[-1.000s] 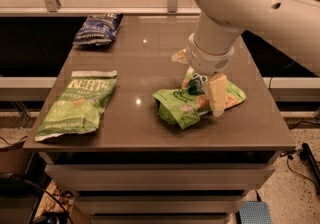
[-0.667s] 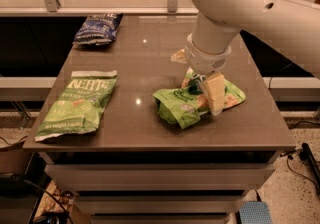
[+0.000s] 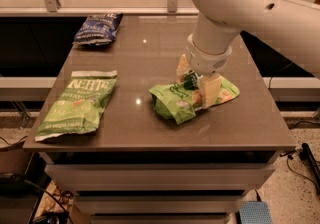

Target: Move green rice chip bag near blue chip bag

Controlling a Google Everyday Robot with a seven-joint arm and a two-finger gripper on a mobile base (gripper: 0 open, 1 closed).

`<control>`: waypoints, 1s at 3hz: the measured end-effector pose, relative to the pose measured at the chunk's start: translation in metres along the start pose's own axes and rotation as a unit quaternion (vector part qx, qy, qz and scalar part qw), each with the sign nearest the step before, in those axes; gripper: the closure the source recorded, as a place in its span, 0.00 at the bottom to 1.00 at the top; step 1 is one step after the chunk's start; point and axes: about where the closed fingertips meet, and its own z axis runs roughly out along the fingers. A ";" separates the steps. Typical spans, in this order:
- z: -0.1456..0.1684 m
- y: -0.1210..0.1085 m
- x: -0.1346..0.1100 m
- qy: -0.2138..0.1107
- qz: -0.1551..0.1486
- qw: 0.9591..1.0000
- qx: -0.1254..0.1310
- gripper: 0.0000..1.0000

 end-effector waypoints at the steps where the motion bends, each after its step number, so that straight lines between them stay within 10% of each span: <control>1: 0.000 0.000 0.000 0.000 -0.001 1.000 0.000 0.63; 3: 0.000 0.000 -0.001 0.000 -0.001 1.000 0.000 1.00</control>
Offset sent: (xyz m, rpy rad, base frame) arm -0.0002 0.0004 -0.0005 -0.0004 0.0001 0.0010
